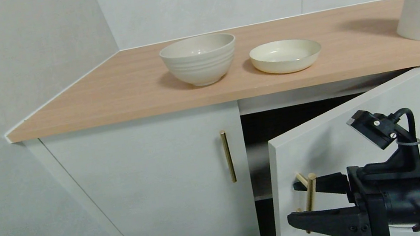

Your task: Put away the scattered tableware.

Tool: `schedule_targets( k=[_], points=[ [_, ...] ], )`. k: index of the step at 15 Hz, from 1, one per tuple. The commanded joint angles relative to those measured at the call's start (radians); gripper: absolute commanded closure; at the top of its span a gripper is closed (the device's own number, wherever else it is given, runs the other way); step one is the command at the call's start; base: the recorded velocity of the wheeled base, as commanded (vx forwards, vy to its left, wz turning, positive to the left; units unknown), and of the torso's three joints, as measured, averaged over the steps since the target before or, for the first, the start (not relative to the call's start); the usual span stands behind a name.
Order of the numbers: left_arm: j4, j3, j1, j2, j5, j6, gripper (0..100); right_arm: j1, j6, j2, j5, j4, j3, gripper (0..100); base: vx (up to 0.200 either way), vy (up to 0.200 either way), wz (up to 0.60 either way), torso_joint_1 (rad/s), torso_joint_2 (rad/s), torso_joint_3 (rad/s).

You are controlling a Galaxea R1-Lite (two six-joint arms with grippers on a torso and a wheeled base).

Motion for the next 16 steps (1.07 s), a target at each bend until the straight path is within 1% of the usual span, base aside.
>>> schedule_targets(
  k=[1,2,3,4,5,7,8,9,10,11,12,14,15,16],
  points=[
    [-0.011,-0.132,-0.011,0.453,-0.178,0.003,0,0.000,0.000,-0.003,0.001,-0.002,-0.002,0,0.000,0.000,0.00,0.000,0.00,0.000],
    [-0.033,-0.147,-0.022,0.528,-0.190,0.002,0,0.000,0.000,-0.003,0.001,-0.002,-0.002,0,0.000,0.000,0.00,0.000,0.00,0.000],
    [-0.132,-0.183,-0.049,0.730,-0.198,-0.004,0,0.000,0.000,-0.003,0.001,-0.002,-0.002,0,0.000,0.000,0.00,0.000,0.00,0.000],
    [-0.224,-0.184,-0.074,0.850,-0.198,-0.006,0,0.000,0.000,-0.003,0.001,-0.002,-0.002,0,0.000,0.000,0.00,0.000,0.00,0.000],
    [-0.290,-0.177,-0.100,0.925,-0.198,-0.008,0,0.000,0.000,-0.005,0.001,-0.002,-0.002,0,0.000,0.000,0.00,0.000,0.00,0.000],
    [-0.465,-0.101,-0.168,1.099,-0.198,-0.011,0,0.000,0.000,-0.003,0.000,-0.002,-0.002,0,0.000,0.000,0.00,0.000,0.00,0.000],
    [-0.517,-0.065,-0.210,1.146,-0.198,-0.009,0,0.000,0.000,-0.003,0.000,-0.002,0.000,0,0.000,0.000,0.00,0.000,0.00,0.000],
    [-0.580,-0.020,-0.270,1.198,-0.196,-0.011,0,0.000,0.000,0.000,0.000,-0.002,0.000,0,0.000,0.000,0.00,0.000,0.00,0.000],
    [-0.614,0.003,-0.312,1.238,-0.196,-0.012,0,0.000,0.000,0.002,0.001,-0.002,0.000,0,0.000,0.000,0.00,0.000,0.00,0.000],
    [-0.652,0.024,-0.359,1.295,-0.196,-0.023,0,0.000,0.000,0.005,0.001,-0.002,0.001,0,0.000,0.000,0.00,0.000,0.00,0.000],
    [-0.694,0.037,-0.390,1.338,-0.195,-0.046,0,0.000,0.000,0.005,0.000,-0.002,0.001,0,0.000,0.000,0.00,0.000,0.00,0.000],
    [-0.784,0.050,-0.427,1.373,-0.188,-0.107,0,0.000,-0.002,0.005,0.000,-0.002,0.001,0,0.000,0.000,0.00,0.000,0.00,0.000],
    [-0.807,0.058,-0.436,1.381,-0.182,-0.126,0,0.000,-0.002,0.005,0.001,-0.002,0.001,0,0.000,0.000,0.00,0.000,0.00,0.000],
    [-0.830,0.058,-0.439,1.395,-0.173,-0.141,100,0.000,-0.002,0.005,0.000,-0.002,0.001,0,0.000,0.000,0.00,0.000,0.00,0.000]
  ],
)
